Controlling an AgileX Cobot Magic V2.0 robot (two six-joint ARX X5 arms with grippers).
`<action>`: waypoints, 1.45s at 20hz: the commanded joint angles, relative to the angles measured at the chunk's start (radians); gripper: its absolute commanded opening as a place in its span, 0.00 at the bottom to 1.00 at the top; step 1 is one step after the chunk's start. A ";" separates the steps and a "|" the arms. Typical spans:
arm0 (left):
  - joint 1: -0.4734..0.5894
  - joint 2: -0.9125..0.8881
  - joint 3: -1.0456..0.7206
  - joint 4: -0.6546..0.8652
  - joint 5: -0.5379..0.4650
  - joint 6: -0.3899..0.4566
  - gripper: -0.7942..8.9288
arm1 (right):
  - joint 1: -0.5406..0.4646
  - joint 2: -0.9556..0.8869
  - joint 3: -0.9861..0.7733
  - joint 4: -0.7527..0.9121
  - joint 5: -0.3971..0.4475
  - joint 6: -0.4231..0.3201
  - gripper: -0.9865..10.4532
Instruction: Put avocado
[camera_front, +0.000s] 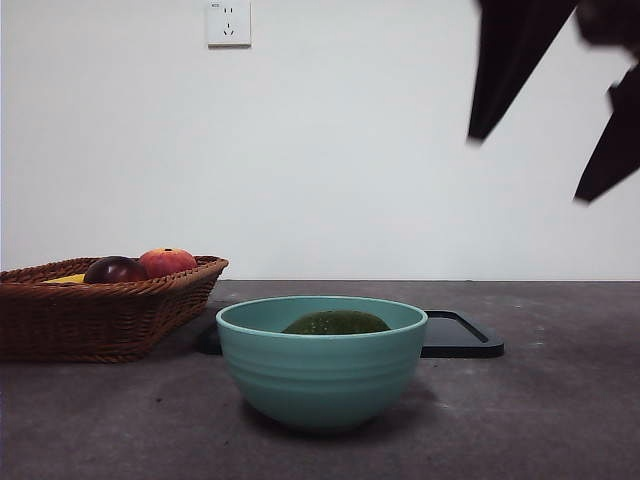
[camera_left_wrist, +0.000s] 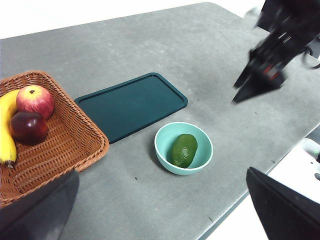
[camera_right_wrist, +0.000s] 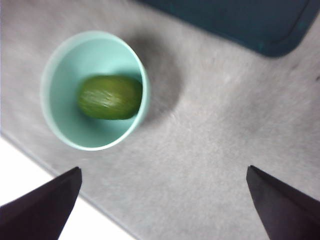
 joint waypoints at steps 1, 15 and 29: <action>-0.006 0.004 0.009 0.003 -0.006 0.012 0.66 | 0.051 0.078 0.016 0.041 0.032 0.035 0.57; -0.006 0.004 0.009 0.002 -0.006 0.012 0.66 | 0.155 0.358 0.016 0.185 0.122 0.125 0.57; -0.006 0.004 0.009 -0.001 -0.006 0.012 0.66 | 0.193 0.449 0.016 0.341 0.120 0.236 0.09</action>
